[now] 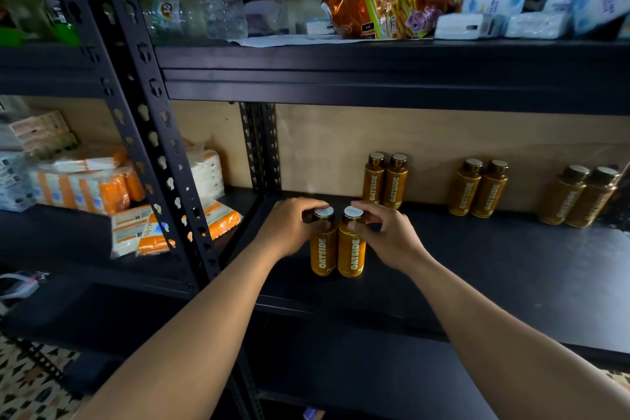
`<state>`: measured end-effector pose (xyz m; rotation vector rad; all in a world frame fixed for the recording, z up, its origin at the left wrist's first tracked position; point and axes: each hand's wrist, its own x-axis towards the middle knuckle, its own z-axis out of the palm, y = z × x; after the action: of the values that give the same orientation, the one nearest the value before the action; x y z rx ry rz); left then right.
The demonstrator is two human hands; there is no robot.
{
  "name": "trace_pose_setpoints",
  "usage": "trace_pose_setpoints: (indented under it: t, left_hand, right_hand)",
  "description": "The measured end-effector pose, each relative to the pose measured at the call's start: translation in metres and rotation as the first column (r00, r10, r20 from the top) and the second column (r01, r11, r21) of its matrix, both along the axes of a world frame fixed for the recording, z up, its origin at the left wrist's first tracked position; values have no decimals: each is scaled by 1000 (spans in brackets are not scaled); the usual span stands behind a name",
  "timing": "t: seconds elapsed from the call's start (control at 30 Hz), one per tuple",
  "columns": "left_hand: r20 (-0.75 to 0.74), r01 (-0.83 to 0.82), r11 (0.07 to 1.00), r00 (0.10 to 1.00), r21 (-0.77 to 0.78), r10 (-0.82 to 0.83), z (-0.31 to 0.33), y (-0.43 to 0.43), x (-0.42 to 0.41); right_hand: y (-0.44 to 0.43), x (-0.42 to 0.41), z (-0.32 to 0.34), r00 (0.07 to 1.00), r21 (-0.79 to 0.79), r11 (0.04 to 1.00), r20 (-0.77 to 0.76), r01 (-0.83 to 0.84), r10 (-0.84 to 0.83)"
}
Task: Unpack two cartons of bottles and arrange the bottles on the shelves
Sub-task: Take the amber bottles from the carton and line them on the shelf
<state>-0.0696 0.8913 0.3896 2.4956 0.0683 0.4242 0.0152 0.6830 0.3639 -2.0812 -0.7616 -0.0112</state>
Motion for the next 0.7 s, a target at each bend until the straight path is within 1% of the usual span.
trace_pose_setpoints:
  t: [0.17,0.33,0.5,0.6,0.7]
  left_hand:
    - [9,-53,999,999,-5,53,-5,15,6]
    - [-9,-102,994,995,-34,102,-5,36,22]
    - [-18,-153,987,988,-39,152,-11,56,48]
    - [-4,-168,982,986,-90,169,-12,65,63]
    - [37,-149,980,987,-135,155,-13,73,78]
  right_hand:
    - [21,7,-1,1000,-6,1000,24,15,-15]
    - [48,23,2,998,-54,999,56,4,-1]
    - [72,48,7,998,-87,996,57,0,5]
    - [85,66,9,998,-103,995,66,-6,13]
    - [98,86,8,996,-119,993,86,-21,31]
